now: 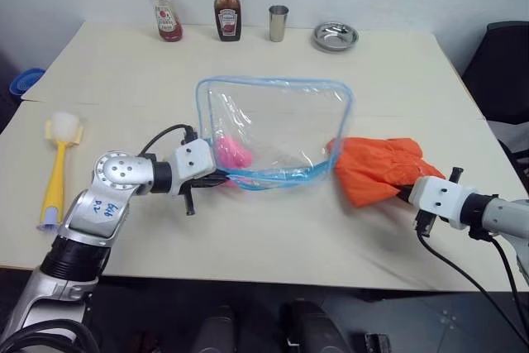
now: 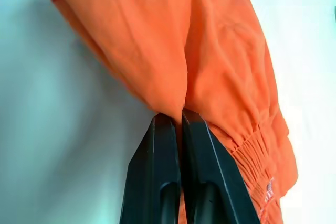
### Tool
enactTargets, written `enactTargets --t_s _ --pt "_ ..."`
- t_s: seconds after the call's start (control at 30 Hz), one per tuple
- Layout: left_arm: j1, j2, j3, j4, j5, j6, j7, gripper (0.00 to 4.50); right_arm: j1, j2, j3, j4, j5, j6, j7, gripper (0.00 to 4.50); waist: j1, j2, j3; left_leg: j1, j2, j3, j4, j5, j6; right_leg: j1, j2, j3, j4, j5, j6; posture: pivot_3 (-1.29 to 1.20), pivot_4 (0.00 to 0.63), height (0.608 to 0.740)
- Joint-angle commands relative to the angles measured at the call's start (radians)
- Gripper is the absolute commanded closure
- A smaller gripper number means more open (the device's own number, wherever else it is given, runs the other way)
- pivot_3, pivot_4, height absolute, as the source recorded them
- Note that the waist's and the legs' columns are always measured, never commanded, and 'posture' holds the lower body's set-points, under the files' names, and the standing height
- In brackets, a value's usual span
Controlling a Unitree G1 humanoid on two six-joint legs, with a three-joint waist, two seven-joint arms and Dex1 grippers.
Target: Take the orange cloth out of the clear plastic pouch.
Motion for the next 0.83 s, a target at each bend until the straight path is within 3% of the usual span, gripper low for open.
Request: enactTargets --t_s 0.03,0.3,0.33,0.5,0.67,0.83 --pt "-0.007 0.003 0.040 -0.040 -0.056 0.072 -0.004 3.57 -0.005 0.010 -0.013 -0.036 0.022 0.016 0.015 3.52 -0.002 0.000 0.000 0.000 0.000 0.000 0.000 0.000 0.000 0.000 0.000 0.000 0.000 0.000 0.000 0.00 0.150 0.740" --pt "-0.044 0.082 0.195 -0.045 -0.206 0.281 -0.009 1.16 0.011 -0.020 -0.092 -0.123 0.139 0.106 0.110 0.78 -0.006 0.000 0.000 0.000 0.000 0.000 -0.001 0.000 0.000 -0.001 0.000 0.000 0.000 0.000 0.000 0.00 0.150 0.740" --pt "-0.052 0.104 0.222 -0.038 -0.233 0.317 -0.021 0.86 0.016 -0.030 -0.118 -0.134 0.183 0.132 0.142 0.73 -0.003 0.000 0.000 0.000 0.000 0.000 -0.001 0.000 0.000 -0.001 0.000 0.000 0.000 0.000 0.000 0.00 0.150 0.740" --pt "0.036 0.255 0.347 -0.066 -0.333 0.333 -0.164 0.86 0.021 -0.086 -0.243 -0.112 0.308 0.240 0.247 0.73 -0.010 0.000 0.000 0.000 0.000 0.000 -0.003 0.000 0.000 0.000 0.000 0.000 0.000 0.000 0.000 0.00 0.150 0.740" --pt "0.301 0.457 0.559 -0.006 -0.334 0.225 -0.378 0.86 0.056 -0.175 -0.411 0.025 0.428 0.406 0.404 0.73 -0.023 0.001 0.001 0.000 0.000 -0.001 -0.005 -0.001 0.001 0.000 -0.001 -0.001 -0.004 0.000 0.000 0.00 0.150 0.740" --pt "0.427 0.510 0.680 0.082 -0.302 0.137 -0.428 0.86 0.055 -0.208 -0.454 0.142 0.423 0.460 0.441 0.73 -0.024 0.003 0.002 0.005 0.000 -0.002 -0.006 -0.002 0.004 0.006 -0.002 -0.002 -0.007 0.000 -0.001 0.00 0.150 0.740"
